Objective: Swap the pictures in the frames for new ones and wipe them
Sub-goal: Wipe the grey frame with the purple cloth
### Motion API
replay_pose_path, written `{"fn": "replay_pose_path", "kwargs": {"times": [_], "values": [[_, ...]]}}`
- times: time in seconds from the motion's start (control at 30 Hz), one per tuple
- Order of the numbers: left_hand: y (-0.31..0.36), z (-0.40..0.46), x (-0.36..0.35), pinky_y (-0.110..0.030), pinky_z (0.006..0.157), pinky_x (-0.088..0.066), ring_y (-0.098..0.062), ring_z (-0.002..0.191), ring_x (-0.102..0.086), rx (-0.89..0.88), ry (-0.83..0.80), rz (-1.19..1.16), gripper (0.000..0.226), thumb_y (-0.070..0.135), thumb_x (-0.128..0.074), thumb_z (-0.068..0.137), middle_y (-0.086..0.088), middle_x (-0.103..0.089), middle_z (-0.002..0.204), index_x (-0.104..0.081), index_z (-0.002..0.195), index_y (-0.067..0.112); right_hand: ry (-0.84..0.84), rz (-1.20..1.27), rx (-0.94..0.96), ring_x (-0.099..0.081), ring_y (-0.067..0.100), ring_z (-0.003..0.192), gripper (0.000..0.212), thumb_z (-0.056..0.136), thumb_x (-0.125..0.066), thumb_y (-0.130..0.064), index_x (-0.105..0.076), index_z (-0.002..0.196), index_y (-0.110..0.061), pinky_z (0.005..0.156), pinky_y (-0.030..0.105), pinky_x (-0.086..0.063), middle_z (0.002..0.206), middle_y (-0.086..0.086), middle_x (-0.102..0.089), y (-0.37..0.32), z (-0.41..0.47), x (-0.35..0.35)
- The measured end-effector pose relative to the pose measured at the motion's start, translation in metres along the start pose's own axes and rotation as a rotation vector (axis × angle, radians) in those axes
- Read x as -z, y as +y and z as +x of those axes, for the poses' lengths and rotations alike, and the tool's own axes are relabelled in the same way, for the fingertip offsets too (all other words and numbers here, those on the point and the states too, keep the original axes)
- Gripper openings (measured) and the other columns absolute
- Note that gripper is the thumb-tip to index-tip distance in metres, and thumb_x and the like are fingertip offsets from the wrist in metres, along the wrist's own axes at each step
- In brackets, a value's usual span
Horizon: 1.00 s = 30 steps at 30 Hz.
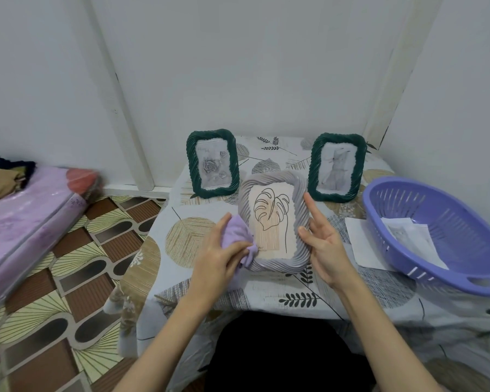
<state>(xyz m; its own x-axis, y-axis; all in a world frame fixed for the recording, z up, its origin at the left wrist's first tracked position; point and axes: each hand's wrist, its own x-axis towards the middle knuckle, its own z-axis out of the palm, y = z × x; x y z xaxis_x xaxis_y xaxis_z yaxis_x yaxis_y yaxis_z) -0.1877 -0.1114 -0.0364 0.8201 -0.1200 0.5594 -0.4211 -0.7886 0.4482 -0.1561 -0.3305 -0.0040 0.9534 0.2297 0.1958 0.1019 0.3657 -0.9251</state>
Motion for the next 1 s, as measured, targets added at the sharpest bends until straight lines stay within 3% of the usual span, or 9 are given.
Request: {"fn": "replay_pose_path", "kwargs": {"times": [0.13, 0.27, 0.37, 0.5, 0.63, 0.7, 0.83, 1.0], "values": [[-0.002, 0.001, 0.003, -0.032, 0.103, -0.029, -0.017, 0.127, -0.032, 0.081, 0.036, -0.087, 0.031, 0.042, -0.047, 0.087, -0.011, -0.03, 0.149, -0.072, 0.094, 0.025, -0.037, 0.063, -0.042, -0.044, 0.009, 0.13, 0.087, 0.053, -0.088, -0.032, -0.049, 0.131, -0.033, 0.098, 0.023, -0.045, 0.137, -0.013, -0.05, 0.004, -0.002, -0.002], [-0.003, 0.008, 0.005, -0.035, 0.101, -0.032, -0.02, 0.126, -0.03, 0.111, 0.054, -0.093, 0.034, 0.044, -0.046, 0.086, -0.011, -0.03, 0.149, -0.072, 0.097, 0.025, -0.053, 0.061, -0.048, -0.042, 0.012, 0.132, 0.081, 0.056, -0.087, -0.032, -0.052, 0.128, -0.036, 0.102, 0.027, -0.042, 0.142, -0.007, -0.045, 0.009, -0.004, -0.008], [0.0, 0.005, 0.003, -0.03, 0.101, -0.029, -0.019, 0.126, -0.031, 0.117, 0.03, -0.087, 0.035, 0.045, -0.046, 0.085, -0.011, -0.031, 0.148, -0.072, 0.095, 0.023, -0.045, 0.052, -0.031, -0.041, 0.011, 0.132, 0.079, 0.057, -0.085, -0.034, -0.052, 0.129, -0.036, 0.103, 0.027, -0.041, 0.143, -0.006, -0.045, 0.008, -0.002, -0.008], [0.002, -0.004, 0.001, -0.026, 0.102, -0.027, -0.017, 0.126, -0.033, 0.093, 0.0, -0.087, 0.029, 0.04, -0.051, 0.086, -0.01, -0.032, 0.147, -0.072, 0.093, 0.021, 0.014, 0.106, -0.017, -0.046, 0.01, 0.128, 0.074, 0.063, -0.076, -0.017, -0.049, 0.13, -0.033, 0.095, 0.023, -0.048, 0.144, -0.002, -0.044, 0.006, 0.001, -0.006], [0.007, 0.001, 0.012, -0.029, 0.105, -0.027, -0.016, 0.127, -0.028, 0.372, 0.244, -0.361, 0.016, 0.012, -0.062, 0.085, -0.013, -0.031, 0.145, -0.07, 0.098, 0.018, 0.0, 0.22, -0.064, -0.051, 0.02, 0.124, 0.085, 0.053, -0.087, -0.021, -0.051, 0.129, -0.035, 0.098, 0.032, -0.046, 0.137, 0.007, -0.052, 0.007, -0.002, -0.003], [-0.004, 0.005, 0.019, -0.034, 0.108, -0.029, -0.017, 0.128, -0.032, 0.482, 0.347, -0.357, 0.014, 0.015, -0.061, 0.086, -0.01, -0.031, 0.145, -0.07, 0.097, 0.02, 0.008, 0.257, -0.069, -0.054, 0.02, 0.121, 0.089, 0.048, -0.089, -0.023, -0.051, 0.128, -0.034, 0.098, 0.032, -0.047, 0.133, 0.007, -0.055, 0.005, -0.003, 0.0], [-0.029, 0.006, 0.018, -0.03, 0.1, -0.035, -0.028, 0.126, -0.041, 0.57, 0.204, -0.16, 0.02, 0.028, -0.06, 0.088, -0.009, -0.032, 0.144, -0.069, 0.103, 0.017, 0.009, 0.261, -0.074, -0.056, 0.021, 0.119, 0.091, 0.048, -0.089, -0.023, -0.051, 0.129, -0.034, 0.096, 0.033, -0.049, 0.131, 0.008, -0.056, 0.002, -0.005, 0.002], [-0.029, 0.003, -0.004, -0.044, 0.108, -0.026, -0.035, 0.133, -0.03, 0.472, -0.149, 0.254, 0.035, 0.043, -0.045, 0.093, -0.01, -0.02, 0.153, -0.054, 0.125, 0.033, 0.032, 0.199, -0.098, -0.055, 0.022, 0.12, 0.091, 0.044, -0.091, -0.028, -0.054, 0.127, -0.036, 0.095, 0.032, -0.049, 0.129, 0.011, -0.058, 0.005, -0.007, 0.001]]}}
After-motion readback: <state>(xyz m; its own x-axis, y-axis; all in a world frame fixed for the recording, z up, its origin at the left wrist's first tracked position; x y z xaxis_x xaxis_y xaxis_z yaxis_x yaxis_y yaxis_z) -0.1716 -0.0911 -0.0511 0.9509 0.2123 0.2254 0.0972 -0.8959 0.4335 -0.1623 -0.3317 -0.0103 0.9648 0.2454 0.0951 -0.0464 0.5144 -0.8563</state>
